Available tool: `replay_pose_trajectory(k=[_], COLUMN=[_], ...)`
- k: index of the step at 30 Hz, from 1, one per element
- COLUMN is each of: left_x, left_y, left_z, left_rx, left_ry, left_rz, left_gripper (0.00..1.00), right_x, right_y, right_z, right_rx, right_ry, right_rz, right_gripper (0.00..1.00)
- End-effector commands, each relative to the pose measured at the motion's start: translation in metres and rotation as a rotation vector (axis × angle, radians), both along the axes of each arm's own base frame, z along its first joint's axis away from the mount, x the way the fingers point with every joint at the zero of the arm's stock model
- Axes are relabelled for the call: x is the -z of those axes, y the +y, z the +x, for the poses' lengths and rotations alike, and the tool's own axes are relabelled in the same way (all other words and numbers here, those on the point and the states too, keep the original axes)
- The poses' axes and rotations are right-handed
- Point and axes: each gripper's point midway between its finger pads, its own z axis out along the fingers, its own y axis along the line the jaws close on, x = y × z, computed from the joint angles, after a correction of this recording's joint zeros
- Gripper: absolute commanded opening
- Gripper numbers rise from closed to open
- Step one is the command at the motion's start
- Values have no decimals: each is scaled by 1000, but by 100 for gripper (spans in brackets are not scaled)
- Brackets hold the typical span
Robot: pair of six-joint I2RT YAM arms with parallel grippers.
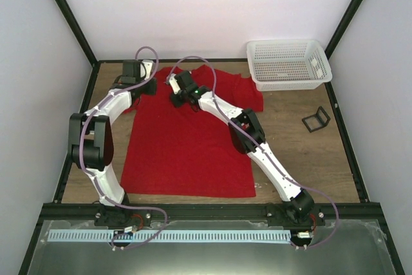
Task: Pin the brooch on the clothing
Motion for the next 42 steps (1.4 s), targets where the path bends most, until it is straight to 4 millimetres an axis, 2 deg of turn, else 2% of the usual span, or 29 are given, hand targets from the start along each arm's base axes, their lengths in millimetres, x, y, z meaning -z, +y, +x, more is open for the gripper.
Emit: replay_pose_trajectory(k=[1, 5, 9, 10, 12, 17, 20, 26, 29, 36, 39, 42], left_x=[11, 26, 36, 37, 40, 40, 40, 39, 37, 40, 39, 38], left_y=[2, -1, -2, -3, -5, -2, -1, -2, -3, -7, -7, -7], left_z=[4, 8, 11, 11, 9, 5, 3, 4, 5, 6, 6, 6], left_rx=[38, 75, 67, 69, 65, 48, 47, 45, 47, 59, 57, 56], left_ry=[4, 34, 82, 89, 101, 111, 109, 113, 112, 130, 131, 129], left_rz=[46, 62, 30, 16, -3, 0, -5, -17, -27, -51, -55, -57], left_gripper=[0, 0, 0, 0, 0, 0, 0, 0, 0, 0, 0, 0], right_x=[4, -21, -36, -40, -47, -63, -52, -21, -9, 1, 3, 6], right_y=[3, 6, -2, -4, -6, -7, -12, -20, -22, -23, -24, -24], right_z=[-7, -3, 4, 5, 5, 1, -1, -2, -4, -1, 0, 1], right_rx=[-29, -54, -57, -60, -68, -94, -90, -79, -79, -72, -68, -66], right_ry=[23, 7, 16, 8, -8, -26, -11, 31, 48, 48, 48, 51], right_rz=[-8, 57, 100, 97, 90, 88, 52, -2, -17, -29, -29, -28], right_gripper=[1, 1, 2, 6, 23, 33, 37, 36, 29, 12, 11, 19])
